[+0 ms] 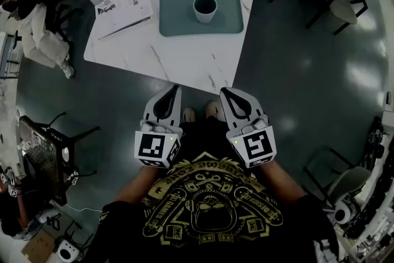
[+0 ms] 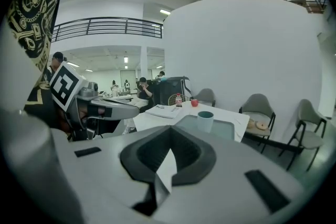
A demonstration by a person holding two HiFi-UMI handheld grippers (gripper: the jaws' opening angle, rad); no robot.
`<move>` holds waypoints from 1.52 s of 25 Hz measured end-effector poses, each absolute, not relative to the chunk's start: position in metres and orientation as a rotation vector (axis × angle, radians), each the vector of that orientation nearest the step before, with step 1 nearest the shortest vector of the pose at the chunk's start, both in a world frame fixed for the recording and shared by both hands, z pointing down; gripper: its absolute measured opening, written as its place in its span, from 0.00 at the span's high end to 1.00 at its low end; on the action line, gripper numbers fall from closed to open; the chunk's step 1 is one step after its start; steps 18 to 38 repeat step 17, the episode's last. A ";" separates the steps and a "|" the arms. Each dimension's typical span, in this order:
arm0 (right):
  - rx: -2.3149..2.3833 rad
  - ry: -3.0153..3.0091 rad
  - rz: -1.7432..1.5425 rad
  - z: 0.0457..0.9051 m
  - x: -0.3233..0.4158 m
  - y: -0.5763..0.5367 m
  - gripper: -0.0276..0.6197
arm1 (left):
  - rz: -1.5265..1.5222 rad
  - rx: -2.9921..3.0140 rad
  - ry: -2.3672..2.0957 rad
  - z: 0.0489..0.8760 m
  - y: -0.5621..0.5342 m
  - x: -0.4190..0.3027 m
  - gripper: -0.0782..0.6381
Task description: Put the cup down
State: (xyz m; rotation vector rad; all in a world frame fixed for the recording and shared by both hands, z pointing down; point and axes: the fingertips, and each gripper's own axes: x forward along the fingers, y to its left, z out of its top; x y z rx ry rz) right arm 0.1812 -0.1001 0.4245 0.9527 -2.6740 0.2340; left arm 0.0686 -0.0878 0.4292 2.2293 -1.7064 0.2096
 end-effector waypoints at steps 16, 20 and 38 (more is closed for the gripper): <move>1.063 -2.629 0.208 0.417 0.175 -0.086 0.95 | 0.171 2.315 -1.629 0.421 -0.082 0.064 0.88; 1.058 -2.626 0.202 0.415 0.173 -0.085 0.95 | 0.169 2.317 -1.625 0.421 -0.081 0.064 0.88; 1.058 -2.626 0.202 0.415 0.173 -0.085 0.95 | 0.169 2.317 -1.625 0.421 -0.081 0.064 0.88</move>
